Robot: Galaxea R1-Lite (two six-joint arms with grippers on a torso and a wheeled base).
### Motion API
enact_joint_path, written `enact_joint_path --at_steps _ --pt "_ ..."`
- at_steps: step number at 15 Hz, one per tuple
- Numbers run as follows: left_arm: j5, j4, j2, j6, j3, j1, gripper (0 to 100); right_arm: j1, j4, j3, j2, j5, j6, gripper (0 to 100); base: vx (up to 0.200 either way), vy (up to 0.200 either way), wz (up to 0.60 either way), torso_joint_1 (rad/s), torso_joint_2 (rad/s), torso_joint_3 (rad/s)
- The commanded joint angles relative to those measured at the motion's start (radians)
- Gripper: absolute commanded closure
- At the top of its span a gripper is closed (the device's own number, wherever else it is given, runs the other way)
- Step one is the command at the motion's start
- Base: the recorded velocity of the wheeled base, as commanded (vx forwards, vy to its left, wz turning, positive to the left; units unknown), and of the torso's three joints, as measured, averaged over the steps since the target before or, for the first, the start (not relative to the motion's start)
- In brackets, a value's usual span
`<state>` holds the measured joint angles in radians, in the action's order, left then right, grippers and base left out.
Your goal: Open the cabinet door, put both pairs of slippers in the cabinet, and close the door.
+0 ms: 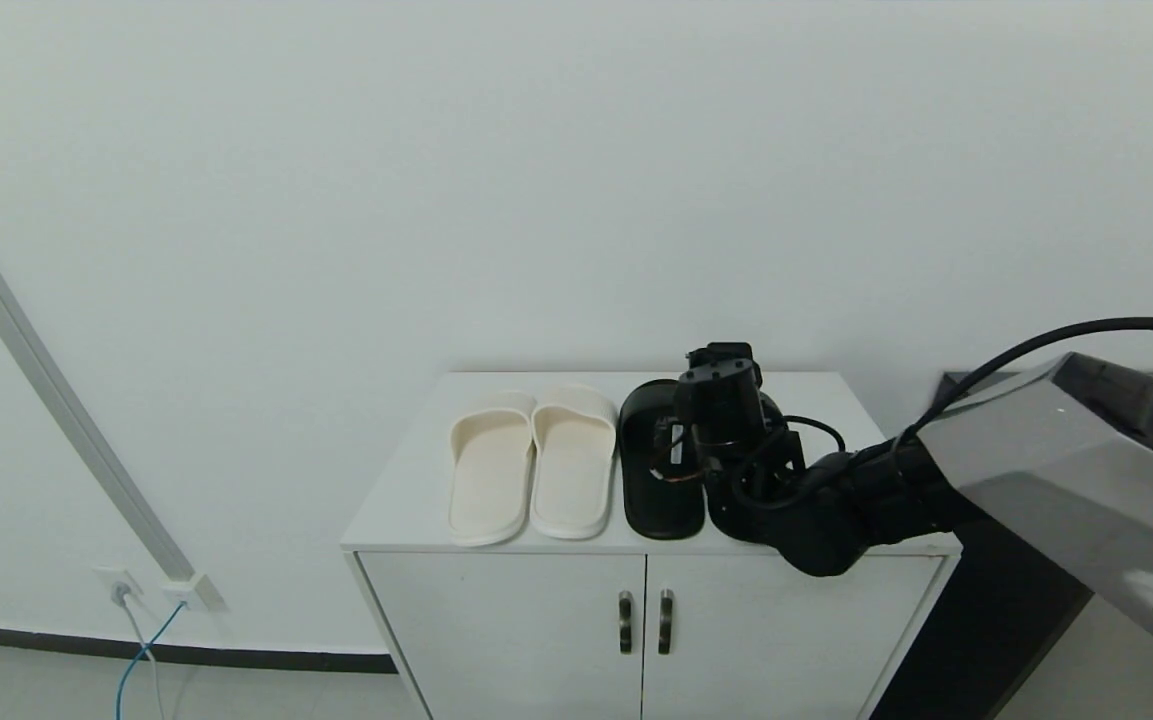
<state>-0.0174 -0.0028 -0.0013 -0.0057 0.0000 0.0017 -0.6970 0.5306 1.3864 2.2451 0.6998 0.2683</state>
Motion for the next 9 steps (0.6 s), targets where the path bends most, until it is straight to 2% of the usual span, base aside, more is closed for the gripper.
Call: enact_joint_path --at_steps 1,9 --pt "0.001 0.0 0.001 0.0 0.0 0.001 100 0.013 0.0 0.056 0.048 0.004 -0.014 0 0.0 0.0 0.0 0.0 0.0 0.0" --pt "0.001 0.0 0.001 -0.002 0.0 0.0 100 0.033 0.0 0.143 0.111 0.004 -0.021 0 0.0 0.0 0.0 0.0 0.0 0.0"
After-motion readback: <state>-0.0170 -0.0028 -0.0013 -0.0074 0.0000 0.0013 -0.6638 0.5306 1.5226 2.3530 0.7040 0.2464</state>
